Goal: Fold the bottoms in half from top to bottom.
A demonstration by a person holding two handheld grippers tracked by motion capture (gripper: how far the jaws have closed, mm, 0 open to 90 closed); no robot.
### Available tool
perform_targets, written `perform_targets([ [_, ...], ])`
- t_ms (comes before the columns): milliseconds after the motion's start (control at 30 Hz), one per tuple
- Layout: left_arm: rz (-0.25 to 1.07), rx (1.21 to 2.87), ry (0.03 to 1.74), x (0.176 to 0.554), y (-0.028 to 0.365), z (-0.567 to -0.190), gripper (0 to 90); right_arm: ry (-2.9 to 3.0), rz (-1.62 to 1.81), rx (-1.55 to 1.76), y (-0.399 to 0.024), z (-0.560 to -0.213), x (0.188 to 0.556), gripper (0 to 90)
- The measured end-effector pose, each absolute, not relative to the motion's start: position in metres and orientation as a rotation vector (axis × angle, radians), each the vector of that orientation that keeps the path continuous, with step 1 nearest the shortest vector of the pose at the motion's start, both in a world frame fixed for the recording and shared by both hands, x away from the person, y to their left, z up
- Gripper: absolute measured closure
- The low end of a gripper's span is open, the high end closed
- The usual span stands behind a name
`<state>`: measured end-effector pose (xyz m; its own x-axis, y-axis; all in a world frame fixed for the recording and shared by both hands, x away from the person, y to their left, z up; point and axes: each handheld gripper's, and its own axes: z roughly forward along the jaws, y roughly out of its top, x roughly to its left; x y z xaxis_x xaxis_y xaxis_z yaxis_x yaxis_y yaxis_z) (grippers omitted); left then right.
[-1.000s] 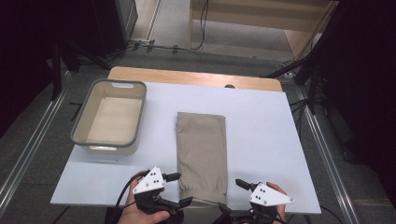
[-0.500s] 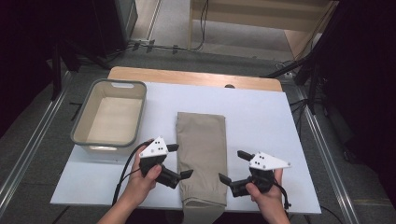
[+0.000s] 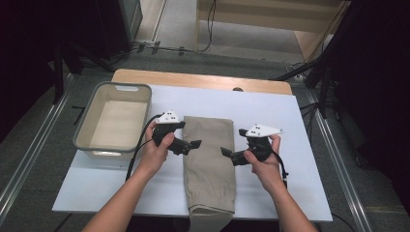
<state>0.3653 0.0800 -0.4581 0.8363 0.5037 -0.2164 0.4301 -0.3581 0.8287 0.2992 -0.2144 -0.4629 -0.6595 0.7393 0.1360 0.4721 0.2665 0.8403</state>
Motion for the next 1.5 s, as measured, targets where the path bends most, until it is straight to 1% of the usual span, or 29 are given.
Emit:
perform_targets([
  [100,0.060,1.984,0.718,0.380,0.079,-0.461,0.0,2.266,1.314,1.141,-0.214,-0.467,0.317,0.0],
  [300,0.043,1.989,0.767,0.403,0.073,-0.466,0.0,2.289,1.267,1.197,-0.219,-0.477,0.348,0.0],
  [567,0.046,2.038,0.886,0.429,0.073,-0.484,6.5,2.315,1.208,1.304,-0.224,-0.492,0.381,0.0],
  [633,0.045,2.045,0.909,0.433,0.075,-0.489,6.7,2.304,1.190,1.325,-0.225,-0.495,0.386,6.3],
  [700,0.069,2.056,0.944,0.436,0.077,-0.492,10.2,2.293,1.181,1.348,-0.227,-0.498,0.391,6.5],
  [733,0.076,2.056,0.958,0.437,0.077,-0.493,12.2,2.298,1.176,1.359,-0.227,-0.499,0.394,8.4],
  [767,0.083,2.065,0.975,0.438,0.078,-0.494,13.2,2.296,1.160,1.374,-0.227,-0.501,0.396,12.0],
  [867,0.101,2.087,1.008,0.441,0.075,-0.497,14.1,2.306,1.106,1.400,-0.226,-0.505,0.403,13.3],
  [1000,0.132,2.094,1.075,0.445,0.075,-0.502,23.5,2.309,1.047,1.417,-0.224,-0.510,0.409,20.3],
  [1067,0.136,2.091,1.072,0.446,0.075,-0.503,27.2,2.311,1.033,1.412,-0.224,-0.512,0.411,21.8],
  [1133,0.142,2.095,1.076,0.446,0.075,-0.503,34.2,2.317,1.010,1.406,-0.224,-0.515,0.412,26.9],
  [1167,0.150,2.097,1.078,0.445,0.075,-0.503,37.3,2.317,1.012,1.399,-0.224,-0.516,0.412,28.0],
  [1267,0.152,2.110,1.057,0.444,0.076,-0.503,45.7,2.320,1.037,1.385,-0.223,-0.516,0.412,40.7],
  [1300,0.148,2.108,1.052,0.443,0.075,-0.504,49.7,2.322,1.039,1.376,-0.222,-0.516,0.411,42.8],
  [1367,0.150,2.113,1.050,0.442,0.074,-0.504,55.0,2.321,1.040,1.374,-0.219,-0.516,0.410,54.0],
  [1433,0.130,2.110,1.046,0.442,0.074,-0.505,63.1,2.325,1.056,1.379,-0.218,-0.516,0.410,60.8],
  [1500,0.109,2.102,1.046,0.443,0.074,-0.506,72.1,2.343,1.090,1.383,-0.217,-0.516,0.411,73.9],
])
